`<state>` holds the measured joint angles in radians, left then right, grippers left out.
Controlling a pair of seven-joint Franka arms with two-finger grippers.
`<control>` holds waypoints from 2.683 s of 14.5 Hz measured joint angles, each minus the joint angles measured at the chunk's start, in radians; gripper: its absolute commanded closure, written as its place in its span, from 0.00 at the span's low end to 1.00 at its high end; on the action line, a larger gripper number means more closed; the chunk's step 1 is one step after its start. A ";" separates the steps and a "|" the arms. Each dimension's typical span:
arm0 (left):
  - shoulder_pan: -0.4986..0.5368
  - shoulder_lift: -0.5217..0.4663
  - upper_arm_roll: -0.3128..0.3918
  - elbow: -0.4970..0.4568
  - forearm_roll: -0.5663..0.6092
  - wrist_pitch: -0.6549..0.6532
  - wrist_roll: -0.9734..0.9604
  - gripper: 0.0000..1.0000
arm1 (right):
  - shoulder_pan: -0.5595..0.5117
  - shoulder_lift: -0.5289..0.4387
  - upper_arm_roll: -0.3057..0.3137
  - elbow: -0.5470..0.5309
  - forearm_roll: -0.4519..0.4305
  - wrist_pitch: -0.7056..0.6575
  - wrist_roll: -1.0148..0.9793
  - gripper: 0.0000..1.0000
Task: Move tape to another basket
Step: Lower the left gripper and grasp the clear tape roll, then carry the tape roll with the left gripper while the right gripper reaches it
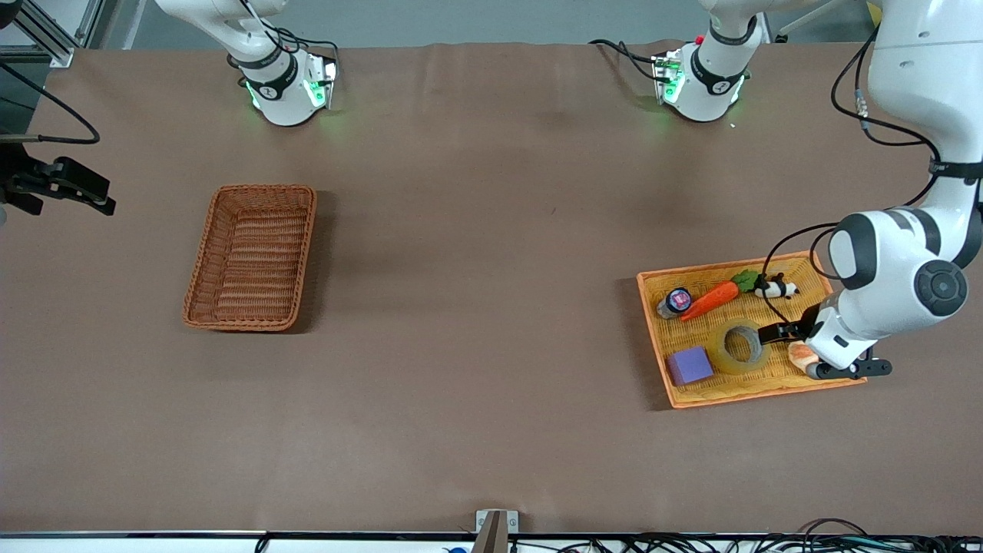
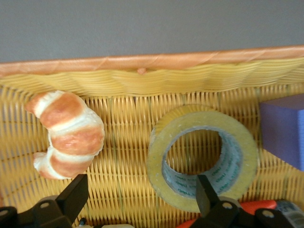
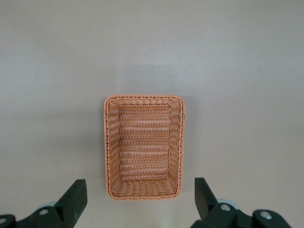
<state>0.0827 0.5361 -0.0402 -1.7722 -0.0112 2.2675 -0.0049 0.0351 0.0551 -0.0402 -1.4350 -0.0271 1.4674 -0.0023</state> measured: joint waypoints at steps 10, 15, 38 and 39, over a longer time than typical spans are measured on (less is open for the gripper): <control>-0.009 0.034 0.000 -0.024 0.000 0.001 -0.001 0.02 | 0.000 0.000 -0.001 0.000 0.000 -0.001 0.000 0.00; -0.004 0.081 0.000 -0.025 0.013 0.070 -0.001 0.26 | 0.000 0.000 -0.001 0.000 0.000 -0.001 0.000 0.00; -0.226 -0.154 -0.237 0.035 0.067 -0.127 -0.371 0.99 | 0.000 0.000 -0.003 0.000 0.000 0.000 0.000 0.00; -0.286 -0.135 -0.238 0.042 0.073 -0.124 -0.435 0.98 | 0.000 0.000 -0.003 0.000 0.001 0.000 0.000 0.00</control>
<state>-0.2030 0.4006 -0.2779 -1.7302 0.0622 2.1432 -0.4402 0.0347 0.0551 -0.0433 -1.4352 -0.0265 1.4672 -0.0022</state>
